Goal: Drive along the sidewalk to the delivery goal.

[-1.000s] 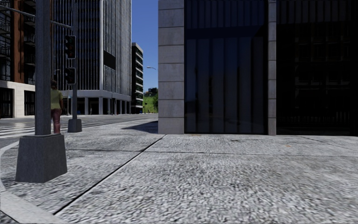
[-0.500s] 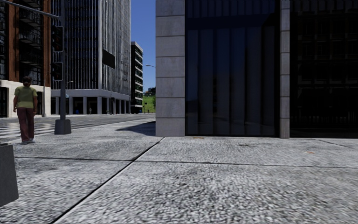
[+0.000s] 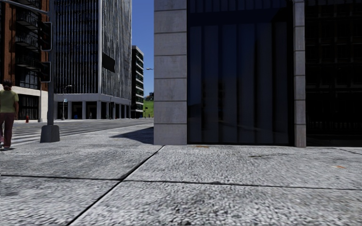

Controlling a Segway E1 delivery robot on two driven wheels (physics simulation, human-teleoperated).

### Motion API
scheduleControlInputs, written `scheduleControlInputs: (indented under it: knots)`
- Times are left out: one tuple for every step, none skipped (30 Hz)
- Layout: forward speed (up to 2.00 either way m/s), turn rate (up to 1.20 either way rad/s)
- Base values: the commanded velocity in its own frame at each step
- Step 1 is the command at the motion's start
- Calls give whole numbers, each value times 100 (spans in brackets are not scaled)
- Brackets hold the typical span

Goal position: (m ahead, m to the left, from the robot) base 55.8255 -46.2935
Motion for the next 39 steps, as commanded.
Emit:
scheduleControlInputs:
  knots:
    - [118,18]
    - [118,24]
    - [118,34]
    - [118,39]
    - [118,46]
    - [118,56]
    - [118,58]
    - [118,59]
    - [118,59]
    - [137,59]
    - [200,59]
    - [200,59]
    - [200,59]
    - [200,59]
    - [200,59]
    - [200,59]
    - [200,59]
    - [200,59]
    - [200,59]
    - [200,59]
    - [200,57]
    - [200,53]
    - [200,51]
    - [200,50]
    - [200,50]
    - [200,50]
    - [200,50]
    - [200,50]
    - [200,50]
    - [200,50]
    - [200,50]
    - [200,49]
    - [200,48]
    - [200,47]
    - [200,47]
    - [200,47]
    - [200,47]
    - [200,47]
    - [200,47]
